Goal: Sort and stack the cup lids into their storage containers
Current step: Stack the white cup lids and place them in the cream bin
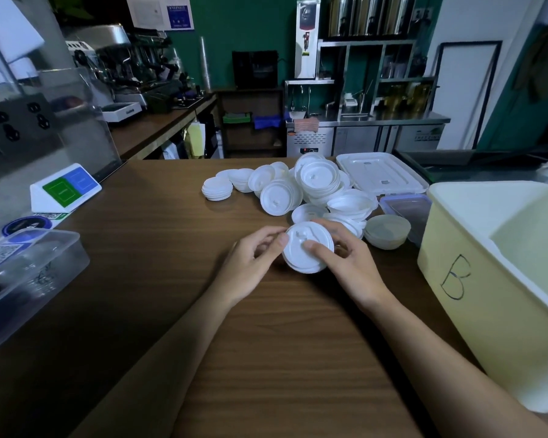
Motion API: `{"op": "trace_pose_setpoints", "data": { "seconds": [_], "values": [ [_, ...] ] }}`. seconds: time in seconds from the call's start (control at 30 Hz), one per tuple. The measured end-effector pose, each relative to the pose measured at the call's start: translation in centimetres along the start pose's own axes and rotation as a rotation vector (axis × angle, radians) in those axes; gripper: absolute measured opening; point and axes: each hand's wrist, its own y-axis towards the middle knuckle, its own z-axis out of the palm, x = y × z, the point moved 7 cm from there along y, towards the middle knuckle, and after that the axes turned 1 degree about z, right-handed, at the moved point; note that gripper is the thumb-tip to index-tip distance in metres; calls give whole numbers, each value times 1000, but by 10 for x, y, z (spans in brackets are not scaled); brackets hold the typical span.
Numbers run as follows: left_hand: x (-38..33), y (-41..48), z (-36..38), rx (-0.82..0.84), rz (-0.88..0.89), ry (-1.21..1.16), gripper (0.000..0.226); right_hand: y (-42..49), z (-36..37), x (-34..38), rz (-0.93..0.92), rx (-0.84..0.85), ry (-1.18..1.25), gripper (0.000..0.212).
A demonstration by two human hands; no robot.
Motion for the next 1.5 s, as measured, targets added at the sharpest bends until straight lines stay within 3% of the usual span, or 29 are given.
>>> {"op": "trace_pose_setpoints", "data": {
  "seconds": [0.17,0.27,0.53,0.7,0.87,1.03,1.2,1.4,1.5],
  "values": [
    [-4,3,-4,-113,77,136,22,-20,-24,5,14,-58,-7,34],
    [-5,10,6,-100,176,268,32,-33,-47,7,-1,-131,-25,34],
    [-36,63,62,125,332,484,64,-47,-72,5,-28,-292,-124,44],
    [-45,85,93,268,425,677,67,-44,-74,5,-43,-313,-122,41],
    [-53,76,87,187,485,710,44,-43,-73,1,-40,-306,-108,41],
    [-38,49,50,127,461,722,48,-43,-67,2,-50,-286,-83,44],
    [-9,28,-6,43,322,697,48,-37,-55,6,-19,-225,-52,40],
    [-5,8,-44,-136,240,462,62,-13,-25,9,16,-119,-88,34],
    [-9,3,-57,-263,194,293,49,-2,-14,7,15,-98,-92,37]
  ]
}}
